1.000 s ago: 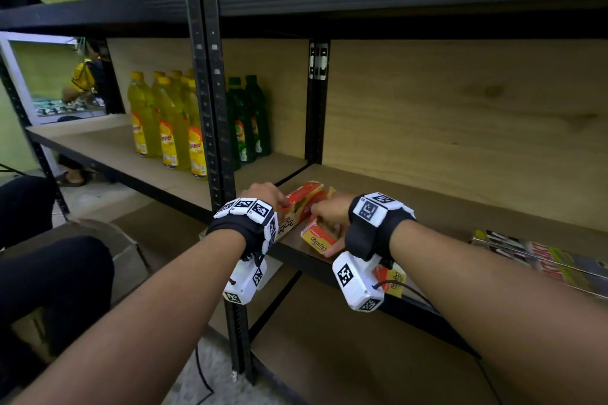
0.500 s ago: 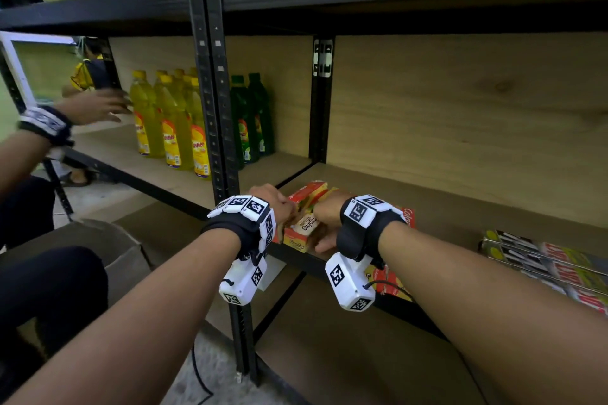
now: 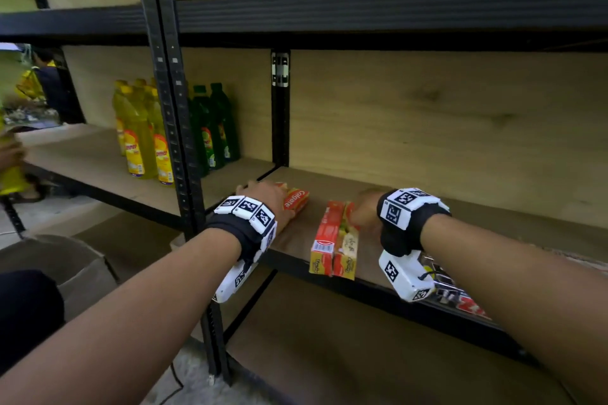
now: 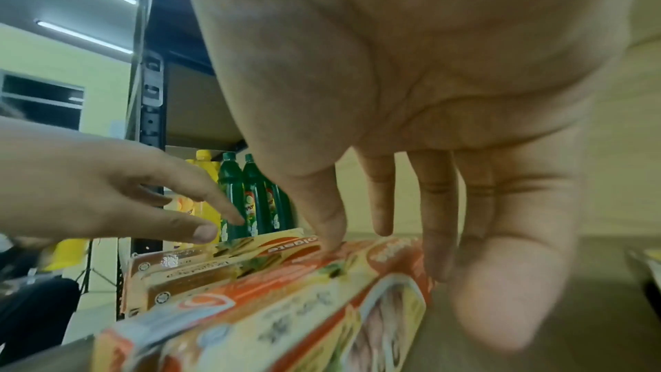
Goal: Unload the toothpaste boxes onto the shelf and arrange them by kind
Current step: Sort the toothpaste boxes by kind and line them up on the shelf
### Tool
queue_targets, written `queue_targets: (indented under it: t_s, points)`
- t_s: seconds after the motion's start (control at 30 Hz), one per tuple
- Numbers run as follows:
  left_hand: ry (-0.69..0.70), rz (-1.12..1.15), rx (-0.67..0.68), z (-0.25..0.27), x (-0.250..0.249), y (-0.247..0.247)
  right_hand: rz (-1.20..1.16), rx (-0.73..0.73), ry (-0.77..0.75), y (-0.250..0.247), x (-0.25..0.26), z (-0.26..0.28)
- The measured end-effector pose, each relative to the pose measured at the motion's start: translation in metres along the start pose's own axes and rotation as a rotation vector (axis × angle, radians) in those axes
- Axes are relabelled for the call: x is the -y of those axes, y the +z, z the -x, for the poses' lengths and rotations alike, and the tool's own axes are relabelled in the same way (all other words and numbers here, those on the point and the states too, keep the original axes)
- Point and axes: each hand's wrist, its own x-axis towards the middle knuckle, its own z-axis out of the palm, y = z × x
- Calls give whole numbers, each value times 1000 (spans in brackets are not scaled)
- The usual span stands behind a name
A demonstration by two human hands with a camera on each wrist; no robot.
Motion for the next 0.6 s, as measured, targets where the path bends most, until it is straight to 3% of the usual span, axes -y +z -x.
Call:
queue_targets:
  t_s: [0.07, 0.13, 0.17, 0.33, 0.6]
  points:
    - [124, -4, -38, 21, -17, -6, -141, 93, -57, 3, 3, 34]
    - [155, 65, 13, 28, -31, -3, -212, 142, -120, -7, 29, 136]
    - [163, 108, 55, 26, -37, 1, -261, 140, -175, -5, 30, 150]
    - [151, 197, 167, 18, -56, 14, -433, 99, -194, 3, 27, 164]
    - [87, 271, 262, 8, -62, 9, -402, 127, -253, -4, 16, 182]
